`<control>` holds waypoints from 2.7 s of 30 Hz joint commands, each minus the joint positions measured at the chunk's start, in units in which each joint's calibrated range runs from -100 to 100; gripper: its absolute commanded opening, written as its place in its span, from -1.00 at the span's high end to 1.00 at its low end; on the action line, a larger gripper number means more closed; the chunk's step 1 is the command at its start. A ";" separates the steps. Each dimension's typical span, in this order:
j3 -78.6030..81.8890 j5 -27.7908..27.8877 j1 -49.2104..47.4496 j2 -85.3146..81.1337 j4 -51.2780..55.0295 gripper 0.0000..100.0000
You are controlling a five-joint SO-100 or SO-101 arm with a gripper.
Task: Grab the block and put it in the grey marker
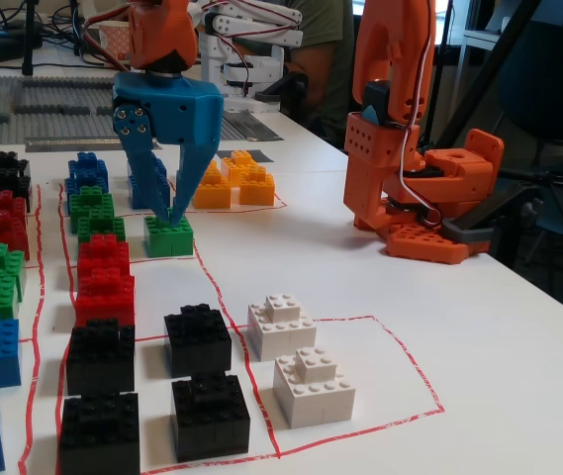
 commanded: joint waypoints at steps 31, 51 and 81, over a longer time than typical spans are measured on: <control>-2.68 0.44 -2.63 -7.98 0.66 0.99; -7.31 -0.20 -3.21 -9.62 5.64 1.00; -6.58 6.50 7.85 -8.84 12.16 0.51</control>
